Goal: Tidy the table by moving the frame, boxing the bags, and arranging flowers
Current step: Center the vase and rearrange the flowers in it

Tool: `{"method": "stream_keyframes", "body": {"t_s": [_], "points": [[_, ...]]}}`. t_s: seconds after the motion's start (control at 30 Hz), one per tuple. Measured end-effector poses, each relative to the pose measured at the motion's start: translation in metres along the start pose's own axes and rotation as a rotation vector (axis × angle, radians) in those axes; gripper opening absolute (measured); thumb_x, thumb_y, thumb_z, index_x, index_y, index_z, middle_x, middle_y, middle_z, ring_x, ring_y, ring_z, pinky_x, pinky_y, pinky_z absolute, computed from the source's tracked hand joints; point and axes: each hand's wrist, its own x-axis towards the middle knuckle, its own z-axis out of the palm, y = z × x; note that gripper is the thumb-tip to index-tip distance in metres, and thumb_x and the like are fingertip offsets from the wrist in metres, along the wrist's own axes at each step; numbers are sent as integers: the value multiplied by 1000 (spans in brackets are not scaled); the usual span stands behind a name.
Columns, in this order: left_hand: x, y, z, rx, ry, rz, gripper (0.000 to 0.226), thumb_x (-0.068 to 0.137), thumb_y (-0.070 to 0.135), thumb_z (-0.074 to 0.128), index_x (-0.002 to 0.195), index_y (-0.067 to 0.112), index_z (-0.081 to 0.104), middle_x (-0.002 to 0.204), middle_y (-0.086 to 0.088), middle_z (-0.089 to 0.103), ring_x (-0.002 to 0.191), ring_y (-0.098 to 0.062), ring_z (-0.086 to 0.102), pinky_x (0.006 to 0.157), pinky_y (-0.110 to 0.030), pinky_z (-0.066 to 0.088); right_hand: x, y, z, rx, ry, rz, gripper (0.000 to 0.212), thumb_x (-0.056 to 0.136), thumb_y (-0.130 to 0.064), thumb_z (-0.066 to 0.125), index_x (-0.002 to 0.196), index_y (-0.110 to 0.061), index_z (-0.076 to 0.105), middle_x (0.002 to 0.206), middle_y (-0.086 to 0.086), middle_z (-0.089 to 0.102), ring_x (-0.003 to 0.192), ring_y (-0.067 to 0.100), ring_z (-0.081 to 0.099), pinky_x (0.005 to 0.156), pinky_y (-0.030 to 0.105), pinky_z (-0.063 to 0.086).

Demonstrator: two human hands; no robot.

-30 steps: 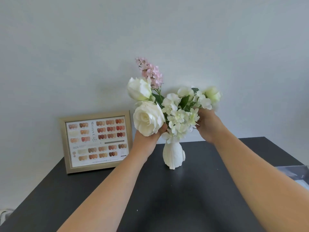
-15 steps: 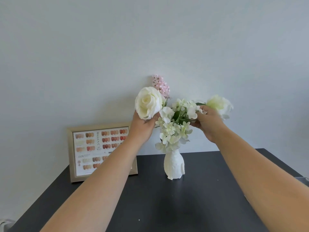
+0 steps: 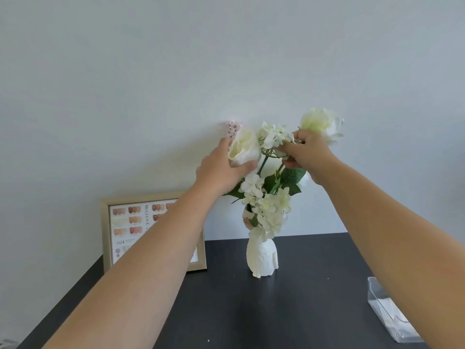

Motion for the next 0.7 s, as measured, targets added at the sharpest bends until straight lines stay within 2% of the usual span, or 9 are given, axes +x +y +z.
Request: {"method": "stream_keyframes", "body": {"t_s": [0.1,0.2,0.23,0.3,0.33,0.4,0.47,0.57,0.7], "points": [[-7,-9,9,374,-19,-45,70,72,84,45,128,42,50,127,5,45,115,-28,34,83,-39,24,-1,0,1,-160,-34,-20,46,76,-27,82,111,-9,58,93,7,59,59,17,60,72,35,59],[-13,-16,15,497,-56,-14,37,84,48,59,121,45,60,135,7,33,117,-25,23,85,-35,19,-6,8,0,-253,-62,-47,49,75,-36,82,111,-13,58,90,3,59,61,16,59,73,34,58],[-12,-17,15,493,-103,-17,37,85,43,58,123,45,59,139,7,31,119,-25,21,85,-35,18,-7,10,-1,-262,-61,-59,49,75,-37,82,112,-14,59,95,3,58,61,14,60,72,32,58],[-8,-16,8,405,-169,-31,42,87,51,53,129,49,53,144,8,28,123,-25,21,87,-34,17,-9,14,-1,-256,-53,-83,48,75,-37,82,112,-15,61,101,0,55,57,10,59,67,26,57],[-5,-13,1,319,-138,-42,45,87,58,51,132,51,50,144,8,30,126,-25,23,89,-35,17,-9,14,-1,-250,-54,-92,44,75,-37,82,108,-16,62,99,-1,55,56,9,59,65,24,57],[3,-8,-17,101,67,-49,47,88,62,48,134,51,47,141,7,39,130,-27,29,95,-39,19,-10,13,0,-247,-66,-103,34,74,-37,82,96,-20,63,91,-2,55,57,10,58,65,27,55],[9,1,-29,63,180,69,52,84,61,50,135,48,45,141,7,43,131,-27,31,98,-43,21,-11,13,1,-245,-78,-117,27,74,-37,82,87,-24,63,83,-2,55,59,13,57,63,31,53],[10,25,-26,233,-15,336,70,75,60,64,139,50,39,146,9,37,133,-26,28,106,-49,26,-11,14,2,-248,-92,-157,18,75,-32,78,86,-24,67,74,-4,56,59,9,52,57,26,44],[9,33,-7,79,-152,376,57,73,32,75,126,42,56,133,14,43,127,-14,38,103,-38,36,-15,18,-1,-271,-50,-188,22,79,-27,70,100,-31,62,88,-7,51,72,7,51,62,22,42]]}}
